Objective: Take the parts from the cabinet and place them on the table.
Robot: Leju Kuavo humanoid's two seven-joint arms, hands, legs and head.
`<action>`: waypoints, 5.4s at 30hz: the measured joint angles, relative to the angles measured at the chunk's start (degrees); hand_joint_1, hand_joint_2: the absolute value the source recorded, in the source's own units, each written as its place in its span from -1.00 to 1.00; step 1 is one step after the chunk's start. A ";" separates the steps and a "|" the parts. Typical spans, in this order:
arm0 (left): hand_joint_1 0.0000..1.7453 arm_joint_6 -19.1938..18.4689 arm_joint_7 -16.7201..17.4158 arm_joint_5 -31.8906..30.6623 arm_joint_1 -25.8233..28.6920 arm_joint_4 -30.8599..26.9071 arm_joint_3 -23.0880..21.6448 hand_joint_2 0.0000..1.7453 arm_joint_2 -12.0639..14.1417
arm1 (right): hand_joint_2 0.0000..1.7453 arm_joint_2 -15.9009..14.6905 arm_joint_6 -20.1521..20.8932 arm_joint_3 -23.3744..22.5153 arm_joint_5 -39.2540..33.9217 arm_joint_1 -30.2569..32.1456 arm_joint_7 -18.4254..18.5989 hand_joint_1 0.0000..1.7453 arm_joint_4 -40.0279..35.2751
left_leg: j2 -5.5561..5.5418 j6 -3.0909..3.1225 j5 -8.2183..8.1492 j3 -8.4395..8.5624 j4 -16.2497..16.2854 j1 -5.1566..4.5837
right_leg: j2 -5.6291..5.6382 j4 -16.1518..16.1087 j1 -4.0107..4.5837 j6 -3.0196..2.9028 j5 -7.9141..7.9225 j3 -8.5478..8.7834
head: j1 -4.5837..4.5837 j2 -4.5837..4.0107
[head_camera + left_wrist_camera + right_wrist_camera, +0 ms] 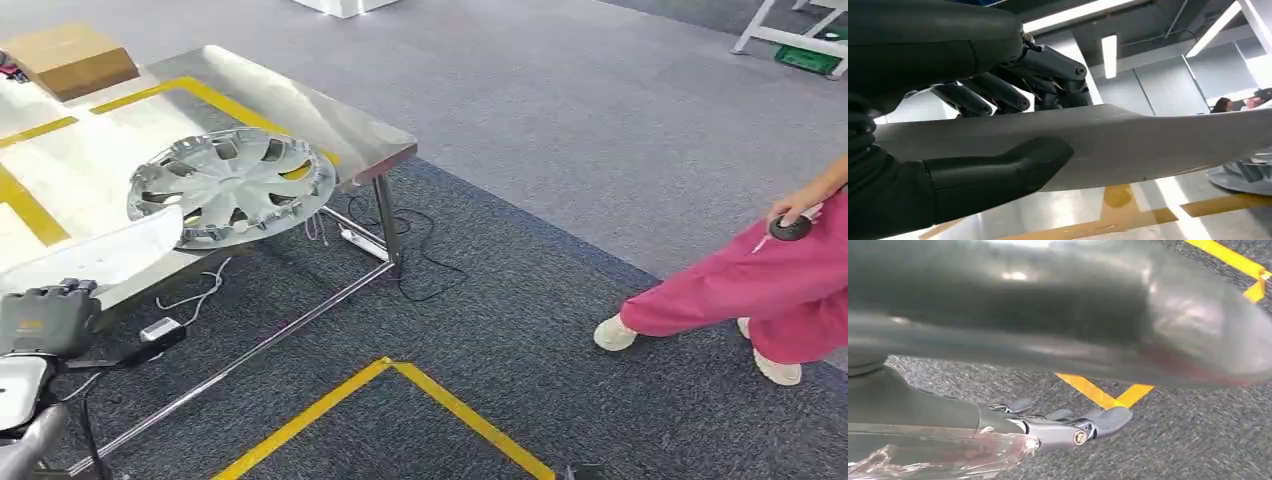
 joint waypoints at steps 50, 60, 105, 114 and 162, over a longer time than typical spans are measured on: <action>1.00 -5.75 13.20 -0.09 -5.59 5.90 -3.81 1.00 -4.83 | -1.00 1.60 5.16 0.90 -3.17 8.45 6.27 -1.00 -16.29 | 0.02 0.06 0.05 -0.18 0.05 -0.04 | 0.02 0.00 -0.04 0.07 0.09 -0.14 | 0.00 0.00; 1.00 -4.20 14.32 -0.09 -5.66 4.85 -7.15 1.00 -4.79 | -1.00 2.21 5.05 -0.55 -3.78 9.45 6.36 -1.00 -18.73 | 0.02 0.09 0.07 -0.19 0.05 -0.04 | 0.04 0.00 -0.04 0.09 0.11 -0.16 | 0.02 0.00; -1.00 -3.48 15.47 -0.09 -3.14 6.06 -0.42 1.00 5.38 | -1.00 2.67 8.07 -0.98 -0.68 7.26 1.73 -1.00 -15.15 | 0.03 0.12 0.18 -0.31 0.05 -0.05 | 0.00 0.00 -0.03 0.04 0.18 -0.24 | 0.00 0.00; -1.00 -3.10 11.15 -0.09 -3.71 6.17 2.91 1.00 5.09 | -1.00 2.67 8.61 -1.29 -1.77 7.18 1.47 -1.00 -14.58 | 0.02 0.12 0.19 -0.31 0.05 -0.05 | 0.02 0.00 -0.03 0.01 0.20 -0.24 | 0.00 0.00; -1.00 8.39 5.88 -0.07 11.11 -5.57 5.48 -1.00 4.17 | -1.00 2.56 4.33 0.37 0.79 7.59 -0.61 -1.00 -15.23 | 0.02 0.97 -0.24 -0.70 0.67 -0.51 | 0.00 -0.10 -0.51 0.78 0.23 -0.19 | -0.02 0.00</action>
